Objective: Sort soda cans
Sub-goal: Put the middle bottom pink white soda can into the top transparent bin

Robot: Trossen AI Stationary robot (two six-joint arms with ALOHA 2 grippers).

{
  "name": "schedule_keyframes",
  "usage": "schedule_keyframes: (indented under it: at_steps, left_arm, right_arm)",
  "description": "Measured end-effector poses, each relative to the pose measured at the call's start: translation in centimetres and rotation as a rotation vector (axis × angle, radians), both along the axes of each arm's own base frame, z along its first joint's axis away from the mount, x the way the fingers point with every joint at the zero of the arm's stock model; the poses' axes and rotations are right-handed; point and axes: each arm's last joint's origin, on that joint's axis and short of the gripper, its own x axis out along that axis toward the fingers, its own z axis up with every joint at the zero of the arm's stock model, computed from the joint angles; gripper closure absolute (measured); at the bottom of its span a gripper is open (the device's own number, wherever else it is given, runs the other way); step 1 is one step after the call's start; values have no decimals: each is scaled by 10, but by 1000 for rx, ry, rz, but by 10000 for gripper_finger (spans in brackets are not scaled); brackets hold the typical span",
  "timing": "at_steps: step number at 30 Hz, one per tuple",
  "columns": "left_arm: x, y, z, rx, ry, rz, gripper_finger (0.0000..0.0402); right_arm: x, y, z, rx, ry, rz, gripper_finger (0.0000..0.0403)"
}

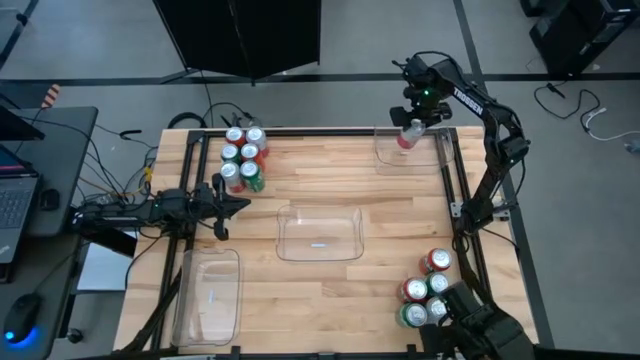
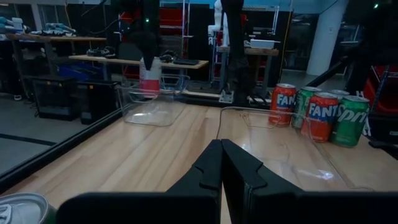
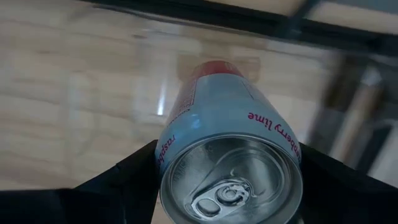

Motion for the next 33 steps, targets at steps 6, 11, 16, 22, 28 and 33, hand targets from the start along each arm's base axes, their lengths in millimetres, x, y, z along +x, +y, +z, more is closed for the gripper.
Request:
schedule_keyframes:
  at_steps: [6,11,16,22,28,33]
  left_arm:
    - [0,0,0,-10,-1,-4,391]
    - [0,0,0,-10,0,-5,391]
    - [0,0,0,-10,4,-5,391]
    - [1,0,-1,-15,15,-5,391]
    - [1,0,-2,-16,19,-5,391]
    - [1,0,-2,-16,18,-5,391]
  right_arm:
    - [-15,-4,0,2,71,-71,117]
    - [-17,-5,-5,1,71,-60,117]
    - [-17,-5,-12,0,87,-53,117]
    - [-17,-3,-21,15,96,-55,117]
    - [-16,-1,-39,21,101,-40,117]
    - [-17,1,-55,35,100,-25,117]
